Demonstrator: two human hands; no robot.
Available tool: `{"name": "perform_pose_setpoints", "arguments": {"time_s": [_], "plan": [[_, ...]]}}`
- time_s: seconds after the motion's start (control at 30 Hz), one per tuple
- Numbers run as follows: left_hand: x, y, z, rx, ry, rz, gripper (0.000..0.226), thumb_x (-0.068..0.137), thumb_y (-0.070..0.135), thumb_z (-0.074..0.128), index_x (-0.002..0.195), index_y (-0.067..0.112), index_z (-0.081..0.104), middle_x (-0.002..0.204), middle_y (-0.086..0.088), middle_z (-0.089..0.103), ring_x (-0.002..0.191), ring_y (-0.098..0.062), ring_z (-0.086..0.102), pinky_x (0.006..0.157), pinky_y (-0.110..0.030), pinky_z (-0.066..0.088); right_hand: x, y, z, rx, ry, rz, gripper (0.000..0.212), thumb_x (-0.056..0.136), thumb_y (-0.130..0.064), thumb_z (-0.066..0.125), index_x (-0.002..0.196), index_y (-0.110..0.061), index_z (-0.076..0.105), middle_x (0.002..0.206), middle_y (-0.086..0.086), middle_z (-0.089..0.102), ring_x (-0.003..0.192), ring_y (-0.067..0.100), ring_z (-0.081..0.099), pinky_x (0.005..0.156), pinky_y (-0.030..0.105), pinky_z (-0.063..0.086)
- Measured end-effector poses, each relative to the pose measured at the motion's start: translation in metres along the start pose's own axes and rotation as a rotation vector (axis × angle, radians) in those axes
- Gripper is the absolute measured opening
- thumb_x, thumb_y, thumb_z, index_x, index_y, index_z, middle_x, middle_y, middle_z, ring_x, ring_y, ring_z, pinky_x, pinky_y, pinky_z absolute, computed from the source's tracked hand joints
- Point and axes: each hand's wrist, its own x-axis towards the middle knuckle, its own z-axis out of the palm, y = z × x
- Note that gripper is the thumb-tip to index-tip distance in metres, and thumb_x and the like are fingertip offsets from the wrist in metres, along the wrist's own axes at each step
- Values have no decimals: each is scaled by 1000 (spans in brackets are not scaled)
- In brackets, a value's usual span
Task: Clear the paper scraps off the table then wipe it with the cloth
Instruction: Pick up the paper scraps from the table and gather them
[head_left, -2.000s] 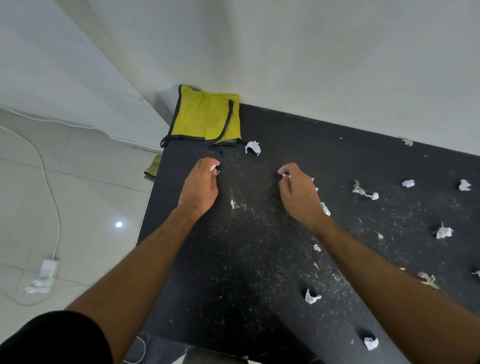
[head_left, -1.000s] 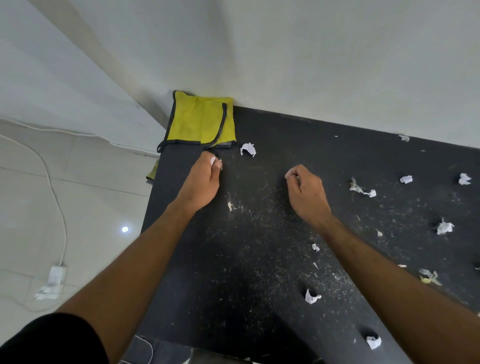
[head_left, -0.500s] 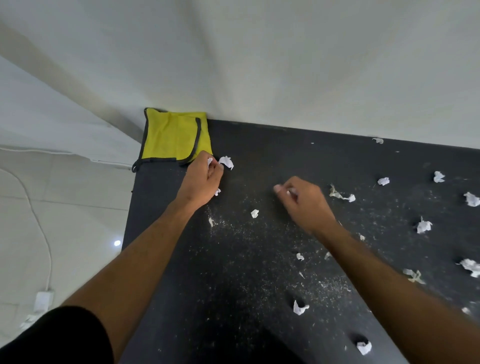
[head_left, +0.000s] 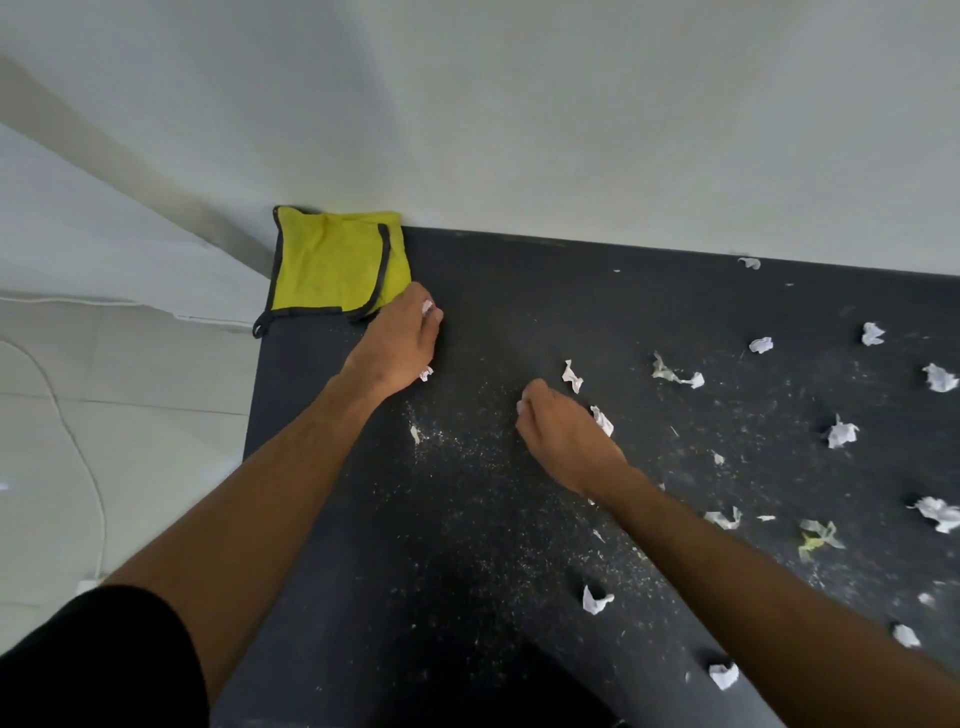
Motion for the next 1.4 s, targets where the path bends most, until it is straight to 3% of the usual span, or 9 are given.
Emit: {"name": "perform_pose_setpoints", "arguments": {"time_s": [0.13, 0.23, 0.33, 0.47, 0.7, 0.87, 1.2, 1.3, 1.4], "plan": [[-28, -10, -12, -124, 26, -116, 13, 104, 20, 51, 113, 11, 56, 90, -4, 63, 75, -12, 58, 61, -23, 45, -3, 5, -7, 185, 118, 52, 12, 104, -15, 44, 107, -12, 55, 64, -3, 53, 51, 9, 43, 53, 29, 34], [-49, -17, -9, -142, -2, -160, 22, 103, 11, 47, 123, 16, 56, 92, -8, 65, 71, -18, 60, 62, -39, 48, -4, 11, -12, 233, 212, 93, 20, 103, -13, 43, 108, -14, 62, 68, -11, 53, 55, 3, 45, 56, 23, 35], [-60, -20, 3, -118, -22, -153, 29, 105, 10, 43, 131, 16, 53, 82, -1, 59, 61, -13, 50, 57, -29, 38, -3, 20, -19, 218, 301, 143, 22, 106, -19, 40, 107, -14, 62, 76, -7, 58, 62, 12, 52, 62, 30, 41], [-62, -18, 16, 58, -28, -52, 39, 104, 31, 53, 137, 11, 49, 126, -8, 58, 106, -22, 59, 86, -37, 49, 1, 34, -30, 99, 328, 189, 24, 104, -41, 50, 109, -18, 56, 84, -4, 61, 75, 17, 60, 69, 36, 50], [-52, -17, 14, 125, 28, -20, 25, 107, 26, 44, 105, 4, 54, 104, -11, 56, 86, -25, 56, 75, -42, 48, 16, 41, -27, -56, 206, 106, 17, 105, -31, 49, 107, -15, 53, 92, 2, 60, 82, 24, 60, 70, 38, 47], [-57, -18, 7, -43, 133, -97, 20, 105, 24, 51, 96, 6, 52, 79, -4, 59, 66, -16, 55, 54, -28, 39, 12, 43, -35, 171, 246, 197, 22, 108, -31, 39, 99, -12, 48, 81, 2, 62, 70, 20, 60, 61, 37, 45], [-60, -25, 16, -66, 109, -159, 28, 106, 18, 44, 133, 13, 51, 92, -2, 63, 77, -23, 61, 64, -33, 44, -34, 70, -42, 325, 342, 300, 17, 97, -11, 50, 88, -20, 63, 70, -1, 62, 55, 11, 47, 54, 30, 42], [-60, -23, 19, 71, 85, -79, 38, 105, 33, 48, 140, 16, 47, 121, -7, 63, 102, -24, 63, 81, -42, 52, -46, 70, -38, 227, 374, 265, 25, 102, -8, 43, 101, -12, 68, 92, 1, 66, 78, 12, 57, 73, 29, 46], [-57, -23, 20, 177, 75, -33, 39, 103, 36, 54, 137, 17, 51, 122, -7, 62, 104, -24, 62, 82, -46, 55, -49, 67, -24, 116, 314, 225, 24, 106, -25, 44, 111, -10, 62, 108, 6, 58, 90, 18, 57, 84, 40, 53]]}}
